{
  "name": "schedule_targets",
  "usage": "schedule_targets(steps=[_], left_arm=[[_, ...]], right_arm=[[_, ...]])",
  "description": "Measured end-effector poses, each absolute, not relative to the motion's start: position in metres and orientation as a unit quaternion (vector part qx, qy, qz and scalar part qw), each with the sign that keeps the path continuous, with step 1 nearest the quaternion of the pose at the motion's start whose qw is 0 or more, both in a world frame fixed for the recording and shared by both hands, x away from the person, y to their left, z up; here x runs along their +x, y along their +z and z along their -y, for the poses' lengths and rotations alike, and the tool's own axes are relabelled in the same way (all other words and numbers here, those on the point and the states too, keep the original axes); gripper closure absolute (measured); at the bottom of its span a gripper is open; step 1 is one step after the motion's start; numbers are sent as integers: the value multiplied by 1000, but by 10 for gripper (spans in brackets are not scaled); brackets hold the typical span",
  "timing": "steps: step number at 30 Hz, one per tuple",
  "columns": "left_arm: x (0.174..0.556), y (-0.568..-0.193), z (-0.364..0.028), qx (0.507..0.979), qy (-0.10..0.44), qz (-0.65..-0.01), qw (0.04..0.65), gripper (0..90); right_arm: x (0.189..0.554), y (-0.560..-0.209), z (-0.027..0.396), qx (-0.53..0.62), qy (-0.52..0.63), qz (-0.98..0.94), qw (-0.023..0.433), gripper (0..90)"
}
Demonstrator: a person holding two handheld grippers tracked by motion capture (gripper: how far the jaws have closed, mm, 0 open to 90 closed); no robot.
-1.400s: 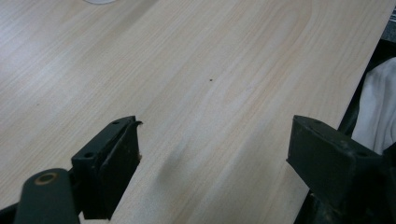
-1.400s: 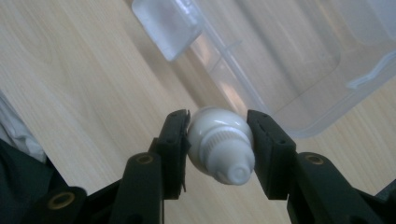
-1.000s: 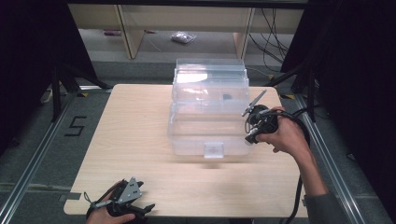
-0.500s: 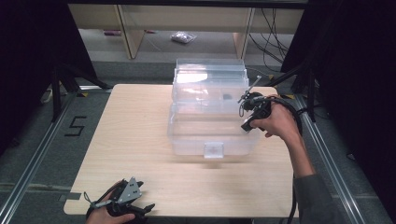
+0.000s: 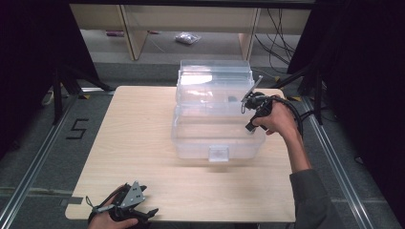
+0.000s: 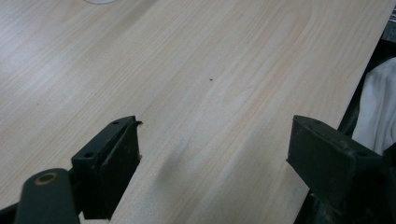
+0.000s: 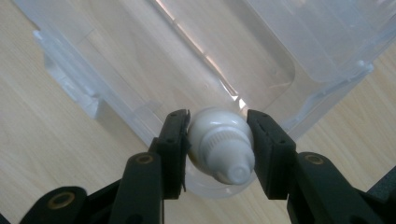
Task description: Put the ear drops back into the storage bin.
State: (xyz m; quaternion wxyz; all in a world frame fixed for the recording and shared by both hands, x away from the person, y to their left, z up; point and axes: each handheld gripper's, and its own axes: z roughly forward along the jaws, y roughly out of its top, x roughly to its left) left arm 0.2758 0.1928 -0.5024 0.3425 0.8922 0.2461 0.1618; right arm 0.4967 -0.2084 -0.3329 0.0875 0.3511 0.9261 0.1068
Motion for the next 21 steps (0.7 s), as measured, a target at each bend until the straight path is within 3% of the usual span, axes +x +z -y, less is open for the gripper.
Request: schedule_targets(steps=[21], left_arm=[[276,-503,-192,893,161,-245,342,162]], right_arm=[[512,-375,209,384,60,-920,56,602]])
